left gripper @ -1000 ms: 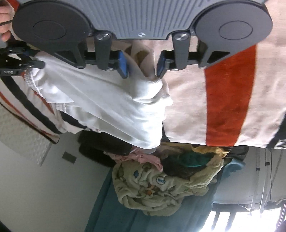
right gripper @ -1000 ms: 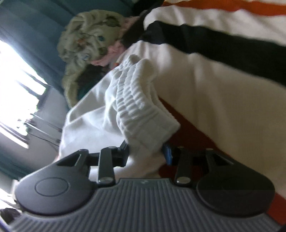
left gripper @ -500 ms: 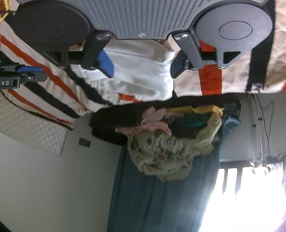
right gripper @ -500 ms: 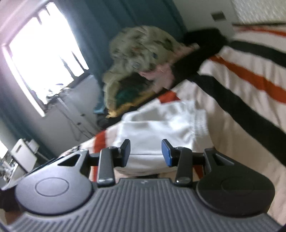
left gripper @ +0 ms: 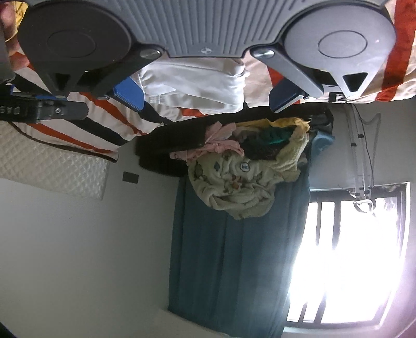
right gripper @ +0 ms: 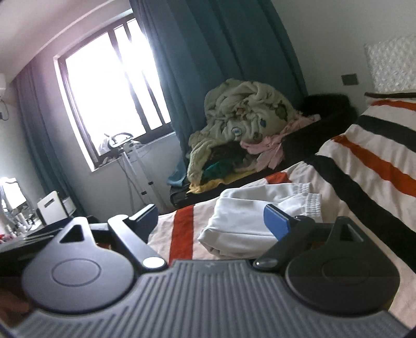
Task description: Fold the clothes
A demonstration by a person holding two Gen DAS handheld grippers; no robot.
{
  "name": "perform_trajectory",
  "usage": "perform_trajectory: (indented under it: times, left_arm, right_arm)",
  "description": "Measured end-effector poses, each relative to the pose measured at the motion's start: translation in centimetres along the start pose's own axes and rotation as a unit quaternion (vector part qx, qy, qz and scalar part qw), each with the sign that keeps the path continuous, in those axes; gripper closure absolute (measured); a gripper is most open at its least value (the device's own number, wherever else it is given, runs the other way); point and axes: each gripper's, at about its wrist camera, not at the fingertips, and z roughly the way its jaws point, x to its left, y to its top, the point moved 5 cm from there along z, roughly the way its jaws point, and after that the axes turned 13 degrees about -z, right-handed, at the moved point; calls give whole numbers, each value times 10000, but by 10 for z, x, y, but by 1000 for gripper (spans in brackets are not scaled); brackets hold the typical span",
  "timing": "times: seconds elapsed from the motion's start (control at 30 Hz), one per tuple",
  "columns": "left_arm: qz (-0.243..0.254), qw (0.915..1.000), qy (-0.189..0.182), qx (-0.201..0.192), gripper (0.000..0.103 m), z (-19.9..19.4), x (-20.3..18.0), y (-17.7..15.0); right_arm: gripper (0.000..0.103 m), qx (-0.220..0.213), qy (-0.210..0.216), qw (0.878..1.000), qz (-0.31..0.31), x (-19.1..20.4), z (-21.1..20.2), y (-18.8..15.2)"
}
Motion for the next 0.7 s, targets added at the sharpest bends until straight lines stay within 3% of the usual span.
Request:
perform_trajectory:
  times: [0.23,0.57,0.7]
  left_arm:
    - [-24,9991,358,-209,0,-35,14,-28]
    - [-19,9983,586,-78,0,-27,38,-64]
    - [-4,9978,658,34,0,-17,45,-75]
  right_arm:
    - [14,86,-349,9980,-525,27,-6,-43]
    - [14,127,-878,9920,-900,33,16,-98]
    - [14,178,-1023,9903,-919,35,23,-103]
